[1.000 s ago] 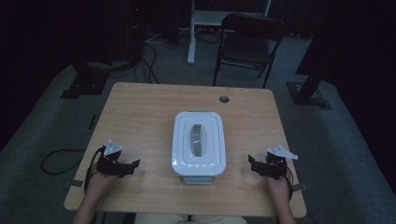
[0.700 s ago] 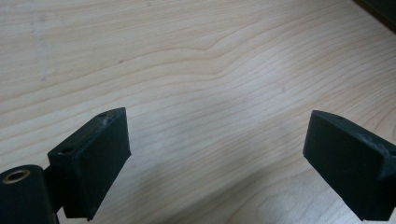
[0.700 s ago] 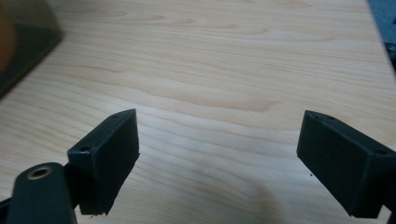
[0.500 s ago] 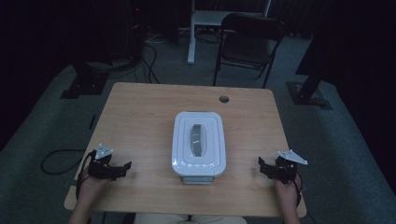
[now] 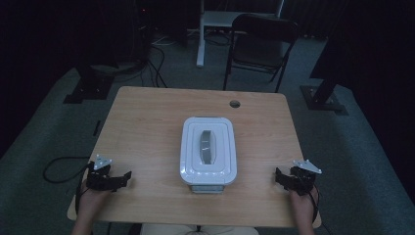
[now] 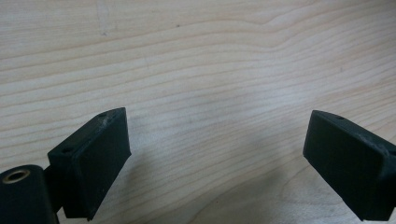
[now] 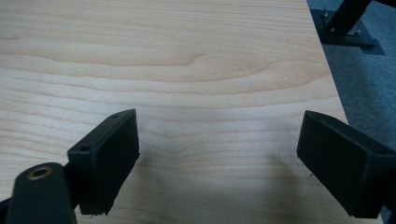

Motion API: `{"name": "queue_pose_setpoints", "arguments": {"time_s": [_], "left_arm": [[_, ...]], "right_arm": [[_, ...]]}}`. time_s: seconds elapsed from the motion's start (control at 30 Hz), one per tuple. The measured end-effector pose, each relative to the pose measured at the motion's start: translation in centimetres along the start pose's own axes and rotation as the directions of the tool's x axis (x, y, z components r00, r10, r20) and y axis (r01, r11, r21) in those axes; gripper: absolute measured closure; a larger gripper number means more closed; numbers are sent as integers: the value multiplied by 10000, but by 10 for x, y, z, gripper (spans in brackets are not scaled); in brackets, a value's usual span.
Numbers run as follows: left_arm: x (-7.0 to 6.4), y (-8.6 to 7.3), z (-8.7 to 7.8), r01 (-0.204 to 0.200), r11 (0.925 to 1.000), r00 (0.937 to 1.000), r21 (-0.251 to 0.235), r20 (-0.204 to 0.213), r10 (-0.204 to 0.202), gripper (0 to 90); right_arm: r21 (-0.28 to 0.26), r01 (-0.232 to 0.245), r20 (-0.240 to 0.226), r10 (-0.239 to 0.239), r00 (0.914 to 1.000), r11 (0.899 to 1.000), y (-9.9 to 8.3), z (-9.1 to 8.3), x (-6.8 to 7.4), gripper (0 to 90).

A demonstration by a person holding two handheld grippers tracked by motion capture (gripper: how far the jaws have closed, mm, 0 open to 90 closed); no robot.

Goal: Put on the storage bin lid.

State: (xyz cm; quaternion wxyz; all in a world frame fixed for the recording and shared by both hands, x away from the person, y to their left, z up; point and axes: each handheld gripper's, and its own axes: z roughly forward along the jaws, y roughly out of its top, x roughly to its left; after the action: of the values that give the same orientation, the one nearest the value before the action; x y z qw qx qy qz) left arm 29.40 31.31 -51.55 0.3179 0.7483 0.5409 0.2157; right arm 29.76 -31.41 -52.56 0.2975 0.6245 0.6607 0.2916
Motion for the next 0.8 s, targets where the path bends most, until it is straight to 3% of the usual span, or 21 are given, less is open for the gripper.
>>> {"name": "queue_pose_setpoints", "arguments": {"time_s": [0.27,0.4,0.8], "left_arm": [[4,-3,5,204,9996,9991,176,-369,-197,80],[2,-3,7,54,9999,9987,152,-517,-46,80],[1,-2,9,332,9994,9965,134,-773,-321,80]], "right_arm": [[305,55,-296,-46,9996,9995,1,3,1,126],[512,-72,-440,94,9990,9987,1,5,0,122],[551,-143,-445,167,9989,9984,2,5,-1,117]]}}
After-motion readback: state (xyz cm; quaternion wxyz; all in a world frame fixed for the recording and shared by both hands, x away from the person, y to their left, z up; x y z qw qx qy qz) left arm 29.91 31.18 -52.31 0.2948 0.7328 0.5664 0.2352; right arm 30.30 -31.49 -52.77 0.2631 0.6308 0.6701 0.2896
